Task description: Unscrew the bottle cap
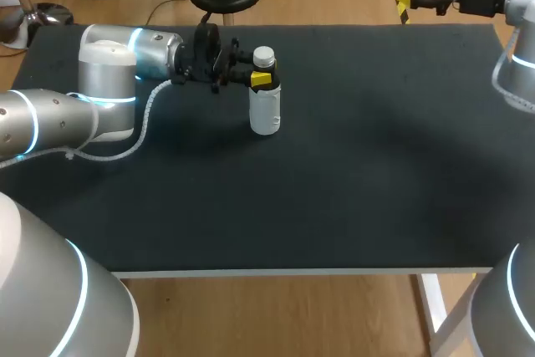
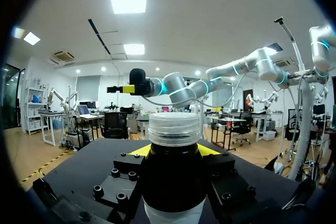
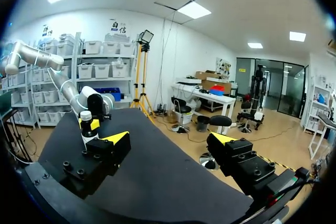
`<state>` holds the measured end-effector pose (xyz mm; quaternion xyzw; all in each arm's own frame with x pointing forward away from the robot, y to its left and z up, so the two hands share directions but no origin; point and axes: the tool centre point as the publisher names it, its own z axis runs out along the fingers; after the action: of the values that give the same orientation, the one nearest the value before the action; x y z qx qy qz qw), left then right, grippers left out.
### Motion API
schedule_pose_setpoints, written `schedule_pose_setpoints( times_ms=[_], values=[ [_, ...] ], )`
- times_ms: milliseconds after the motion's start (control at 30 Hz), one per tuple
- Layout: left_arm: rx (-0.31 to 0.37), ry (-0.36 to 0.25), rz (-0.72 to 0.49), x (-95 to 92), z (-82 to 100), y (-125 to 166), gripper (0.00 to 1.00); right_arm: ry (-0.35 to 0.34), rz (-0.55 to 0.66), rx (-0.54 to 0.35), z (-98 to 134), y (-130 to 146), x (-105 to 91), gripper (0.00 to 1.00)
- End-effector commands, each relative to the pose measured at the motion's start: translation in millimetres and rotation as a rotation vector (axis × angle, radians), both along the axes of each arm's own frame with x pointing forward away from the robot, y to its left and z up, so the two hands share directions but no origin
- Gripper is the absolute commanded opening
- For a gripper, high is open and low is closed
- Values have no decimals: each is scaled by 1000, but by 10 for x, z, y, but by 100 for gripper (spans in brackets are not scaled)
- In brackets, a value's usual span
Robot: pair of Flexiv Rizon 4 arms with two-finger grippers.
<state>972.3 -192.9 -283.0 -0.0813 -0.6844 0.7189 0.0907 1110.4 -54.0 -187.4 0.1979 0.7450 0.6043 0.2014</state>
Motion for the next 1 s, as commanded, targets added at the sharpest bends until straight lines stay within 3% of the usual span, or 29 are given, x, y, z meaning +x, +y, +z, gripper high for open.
schedule_pose_setpoints(
  times_ms=[33, 867, 1000],
  values=[
    [-4, -3, 0, 4, -11, -3, 0, 0, 2, -1, -5, -2, 7, 100],
    [-4, -3, 0, 4, -11, -3, 0, -12, 31, 5, -7, -3, 16, 100],
    [-4, -3, 0, 4, -11, -3, 0, -12, 89, 19, -10, -2, 31, 100]
  ],
)
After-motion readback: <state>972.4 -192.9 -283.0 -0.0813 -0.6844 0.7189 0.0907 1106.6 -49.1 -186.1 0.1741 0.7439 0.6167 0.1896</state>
